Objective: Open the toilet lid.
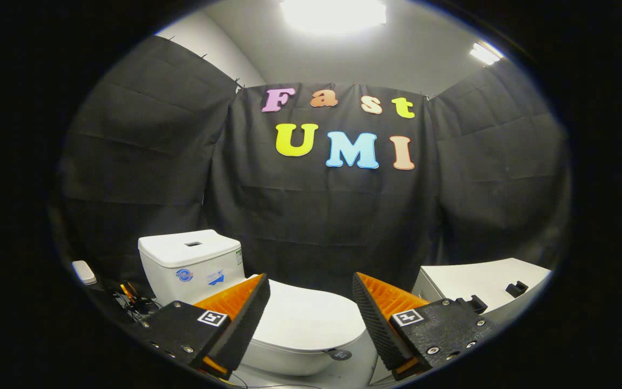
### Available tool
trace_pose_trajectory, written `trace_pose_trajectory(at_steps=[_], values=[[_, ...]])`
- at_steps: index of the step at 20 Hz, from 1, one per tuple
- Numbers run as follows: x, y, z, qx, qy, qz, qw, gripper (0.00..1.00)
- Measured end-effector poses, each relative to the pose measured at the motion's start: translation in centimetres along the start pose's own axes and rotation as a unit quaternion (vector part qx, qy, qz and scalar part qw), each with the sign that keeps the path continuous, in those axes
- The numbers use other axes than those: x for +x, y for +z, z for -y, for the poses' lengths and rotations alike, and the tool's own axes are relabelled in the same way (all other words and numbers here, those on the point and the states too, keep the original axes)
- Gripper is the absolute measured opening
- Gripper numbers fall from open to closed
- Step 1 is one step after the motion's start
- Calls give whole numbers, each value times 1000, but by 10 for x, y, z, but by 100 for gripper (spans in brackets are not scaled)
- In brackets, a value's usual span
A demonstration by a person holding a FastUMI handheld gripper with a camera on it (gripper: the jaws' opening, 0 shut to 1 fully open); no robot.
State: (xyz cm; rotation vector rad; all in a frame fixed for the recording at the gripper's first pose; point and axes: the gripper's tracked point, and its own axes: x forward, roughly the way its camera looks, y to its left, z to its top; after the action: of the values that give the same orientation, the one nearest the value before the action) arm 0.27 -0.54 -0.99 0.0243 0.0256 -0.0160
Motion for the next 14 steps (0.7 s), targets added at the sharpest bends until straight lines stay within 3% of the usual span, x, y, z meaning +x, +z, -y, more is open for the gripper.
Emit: trace_pose_trajectory(at_steps=[7,11,14], values=[[12,10,5,28,-10,13,999,95],[32,4,14,97,-15,20,995,95],[51,-28,31,162,-35,0,986,95]])
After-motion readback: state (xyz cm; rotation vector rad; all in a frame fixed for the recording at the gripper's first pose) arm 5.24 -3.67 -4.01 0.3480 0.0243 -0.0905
